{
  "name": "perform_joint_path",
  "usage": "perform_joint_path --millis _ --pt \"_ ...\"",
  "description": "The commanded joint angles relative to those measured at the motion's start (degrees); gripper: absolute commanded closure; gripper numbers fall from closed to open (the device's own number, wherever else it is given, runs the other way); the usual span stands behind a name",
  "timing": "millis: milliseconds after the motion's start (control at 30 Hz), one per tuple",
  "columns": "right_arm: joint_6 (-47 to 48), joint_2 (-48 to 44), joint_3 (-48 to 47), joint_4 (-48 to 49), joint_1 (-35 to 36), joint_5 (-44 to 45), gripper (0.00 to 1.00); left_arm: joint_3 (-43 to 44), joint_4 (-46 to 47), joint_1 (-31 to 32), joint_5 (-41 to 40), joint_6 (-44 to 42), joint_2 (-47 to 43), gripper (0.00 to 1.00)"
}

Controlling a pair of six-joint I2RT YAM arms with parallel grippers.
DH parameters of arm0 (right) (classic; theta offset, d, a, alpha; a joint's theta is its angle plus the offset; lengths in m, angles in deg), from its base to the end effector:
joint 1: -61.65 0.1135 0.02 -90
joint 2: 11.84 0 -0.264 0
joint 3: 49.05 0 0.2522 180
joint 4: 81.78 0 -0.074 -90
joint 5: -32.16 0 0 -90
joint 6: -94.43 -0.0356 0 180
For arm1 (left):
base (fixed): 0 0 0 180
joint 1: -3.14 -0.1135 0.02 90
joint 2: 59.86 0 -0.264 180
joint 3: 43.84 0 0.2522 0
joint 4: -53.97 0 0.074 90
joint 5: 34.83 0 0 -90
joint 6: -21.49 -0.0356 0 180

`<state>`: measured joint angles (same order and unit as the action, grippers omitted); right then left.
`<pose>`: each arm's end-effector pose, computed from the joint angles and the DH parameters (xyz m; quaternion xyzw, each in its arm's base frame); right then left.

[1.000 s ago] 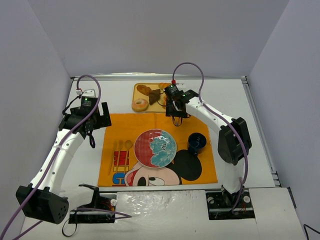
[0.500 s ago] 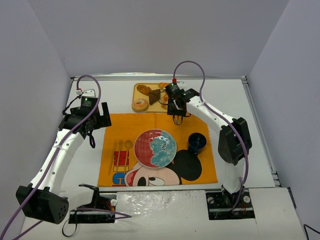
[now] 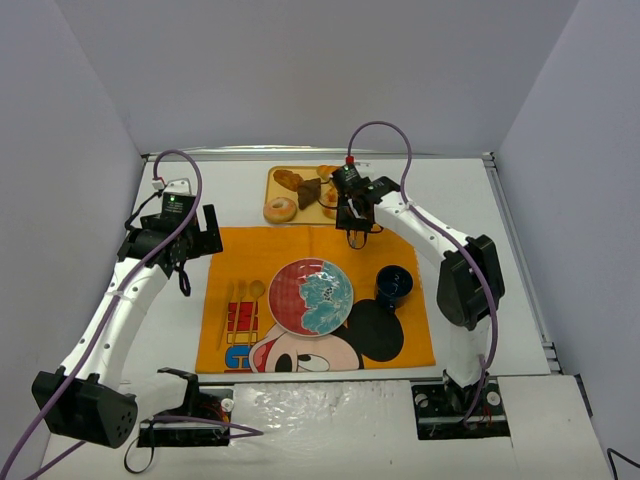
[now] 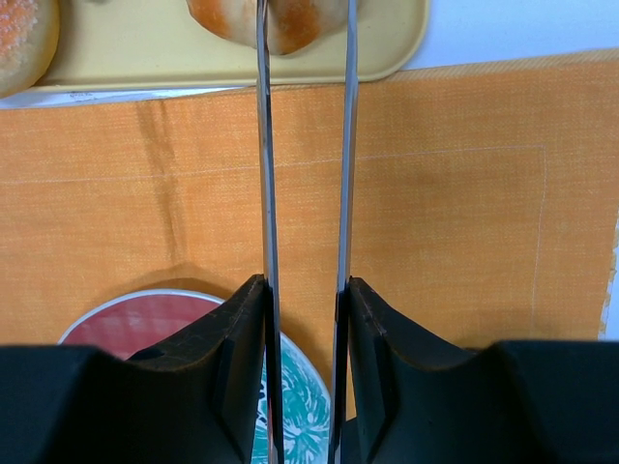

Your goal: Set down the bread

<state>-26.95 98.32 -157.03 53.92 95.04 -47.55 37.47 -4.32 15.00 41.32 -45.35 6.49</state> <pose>0.3693 0.2358 0.2727 0.0170 0.9254 0.1274 0.3564 0.2334 -0.0403 0.3459 -0.1373 0.9024 -0.0127 0.4083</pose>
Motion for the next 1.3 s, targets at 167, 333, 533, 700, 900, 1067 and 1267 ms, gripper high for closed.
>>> perform_joint_path --millis 167,333,533,700,900,1067,1267 --pt "1.28 -8.90 -3.22 0.53 -0.17 -0.30 1.00 0.67 1.20 -0.43 -1.31 -0.20 -1.20 0.03" --pt "1.49 -10.04 -3.60 -0.39 -0.17 -0.09 1.00 0.83 1.12 -0.35 -1.45 -0.13 -1.13 0.03" --pt "1.32 -13.11 -2.82 -1.31 0.16 -1.82 1.00 0.80 0.94 -0.43 -1.71 -0.31 -1.16 0.03" --pt "0.63 -18.50 0.70 -2.02 0.98 -5.10 1.00 1.32 0.85 -0.36 -1.64 -0.29 -0.73 0.03" --pt "-1.05 -26.20 8.50 -2.77 3.43 -9.57 1.00 1.97 0.76 -0.43 -1.71 -0.22 -0.43 0.03" --pt "-3.41 -31.64 16.04 -3.20 7.36 -11.85 1.00 2.24 0.42 -0.43 -1.88 -0.22 -0.43 0.03" --pt "-6.85 -36.57 24.26 -3.79 13.34 -11.63 1.00 2.24 0.32 -0.34 -2.03 -0.36 -0.71 0.03"
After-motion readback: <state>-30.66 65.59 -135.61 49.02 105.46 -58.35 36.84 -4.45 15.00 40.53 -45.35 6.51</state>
